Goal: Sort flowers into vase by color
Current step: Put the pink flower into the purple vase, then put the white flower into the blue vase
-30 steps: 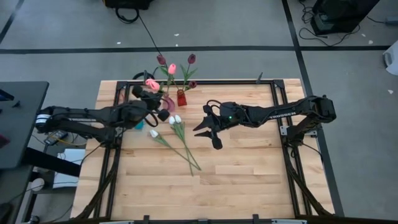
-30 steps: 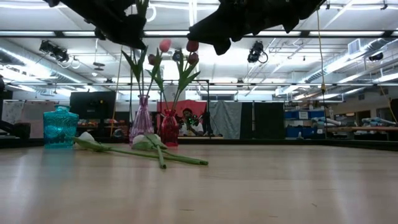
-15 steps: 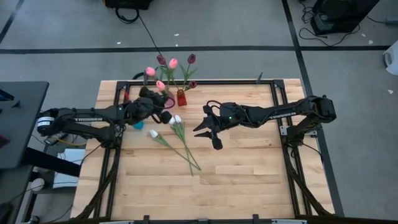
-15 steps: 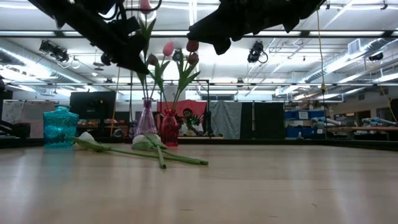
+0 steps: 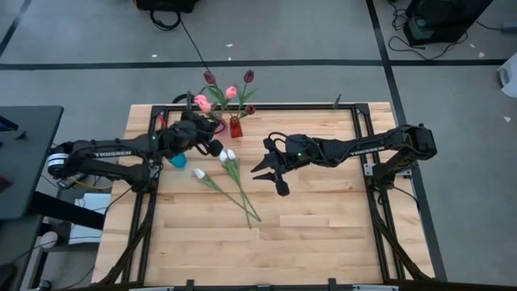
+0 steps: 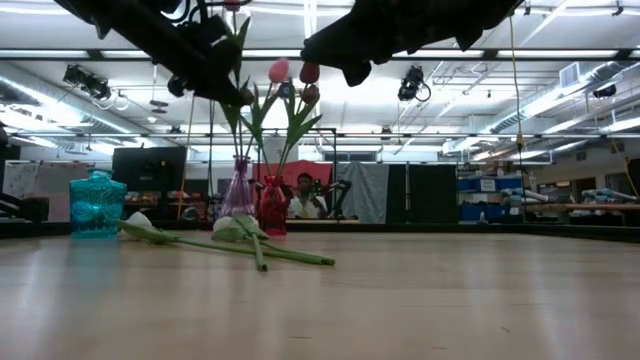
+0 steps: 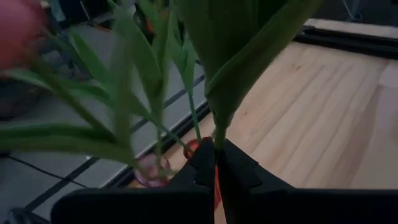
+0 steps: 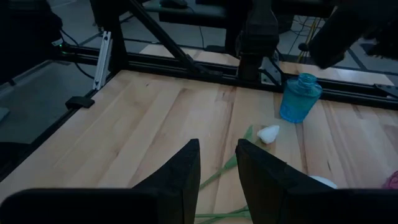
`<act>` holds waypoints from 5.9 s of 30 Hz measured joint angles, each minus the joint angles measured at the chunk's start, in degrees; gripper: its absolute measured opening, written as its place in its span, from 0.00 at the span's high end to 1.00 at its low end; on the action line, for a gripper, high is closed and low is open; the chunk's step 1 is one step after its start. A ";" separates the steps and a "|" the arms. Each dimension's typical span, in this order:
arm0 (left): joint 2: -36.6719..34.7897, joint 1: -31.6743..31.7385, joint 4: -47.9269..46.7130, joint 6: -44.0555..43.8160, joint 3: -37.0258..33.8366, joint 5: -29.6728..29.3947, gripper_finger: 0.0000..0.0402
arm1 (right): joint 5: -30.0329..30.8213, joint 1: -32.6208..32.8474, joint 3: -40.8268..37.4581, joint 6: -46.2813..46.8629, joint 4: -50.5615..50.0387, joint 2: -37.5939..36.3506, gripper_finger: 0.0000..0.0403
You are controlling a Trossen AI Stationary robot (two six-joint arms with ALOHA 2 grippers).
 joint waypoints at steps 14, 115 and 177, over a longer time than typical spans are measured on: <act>0.37 11.14 -7.36 -4.18 4.86 11.60 0.98 | 0.02 0.46 0.00 0.00 0.09 0.00 0.71; -9.66 -9.57 23.09 -7.90 -16.97 18.09 0.51 | 30.14 5.31 21.35 13.93 -13.54 33.90 0.45; -9.70 -9.55 18.35 -7.60 -16.93 24.34 0.51 | 36.71 4.46 18.63 29.00 -15.83 34.58 0.69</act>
